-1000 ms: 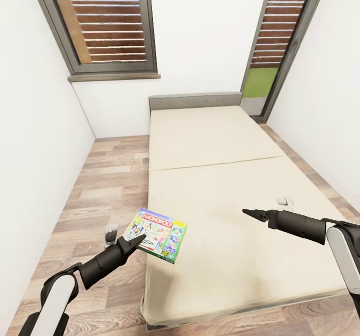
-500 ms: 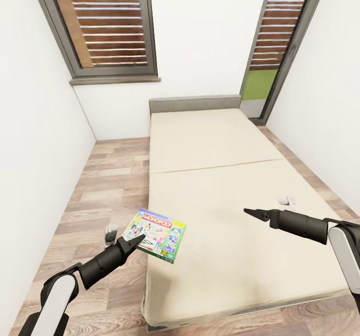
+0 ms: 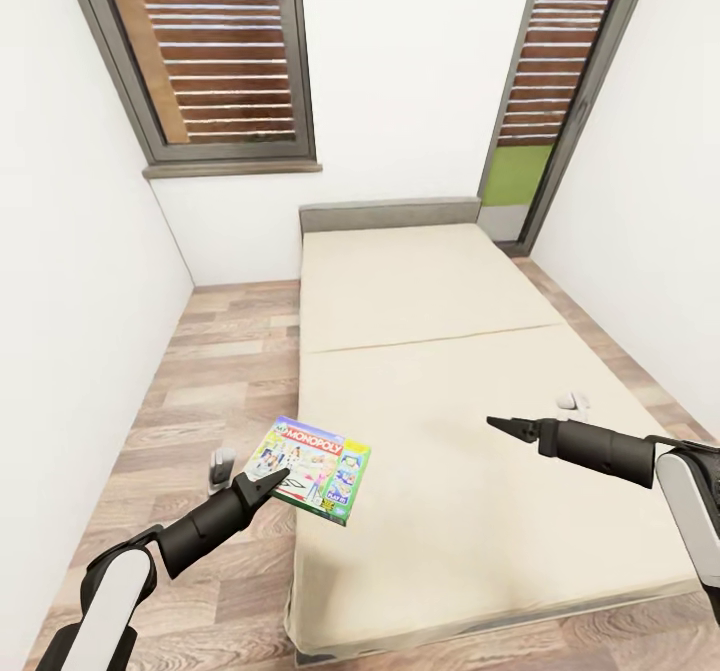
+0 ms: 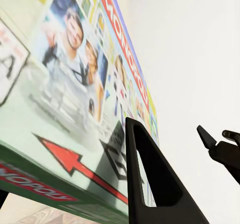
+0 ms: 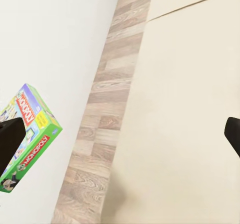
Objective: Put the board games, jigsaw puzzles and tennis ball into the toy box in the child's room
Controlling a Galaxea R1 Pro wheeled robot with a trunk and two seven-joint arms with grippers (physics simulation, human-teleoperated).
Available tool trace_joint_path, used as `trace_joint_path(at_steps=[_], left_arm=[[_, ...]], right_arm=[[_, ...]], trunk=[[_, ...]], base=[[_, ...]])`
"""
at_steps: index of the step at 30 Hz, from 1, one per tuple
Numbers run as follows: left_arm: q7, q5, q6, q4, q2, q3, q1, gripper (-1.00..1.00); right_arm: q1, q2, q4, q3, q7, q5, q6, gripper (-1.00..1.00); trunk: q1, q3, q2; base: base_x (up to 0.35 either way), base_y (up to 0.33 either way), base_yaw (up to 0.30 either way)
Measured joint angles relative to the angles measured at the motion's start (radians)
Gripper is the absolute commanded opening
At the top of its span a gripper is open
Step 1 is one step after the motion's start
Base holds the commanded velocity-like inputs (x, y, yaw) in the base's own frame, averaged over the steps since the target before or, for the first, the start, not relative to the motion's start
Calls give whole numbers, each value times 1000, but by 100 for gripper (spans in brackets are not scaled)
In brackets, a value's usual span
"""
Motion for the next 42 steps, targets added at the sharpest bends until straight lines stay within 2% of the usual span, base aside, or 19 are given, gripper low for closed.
trace_joint_path(at_steps=[20, 42], left_arm=[[0, 0, 0, -1, 2, 0, 1, -100], [1, 0, -1, 0, 3, 0, 1, -100]], right_arm=[[0, 0, 0, 5, 0, 0, 0, 100], [0, 0, 0, 10, 0, 0, -1, 100]], trunk=[[-77, 69, 140], [-161, 169, 294]], base=[[0, 0, 0], [0, 0, 0]])
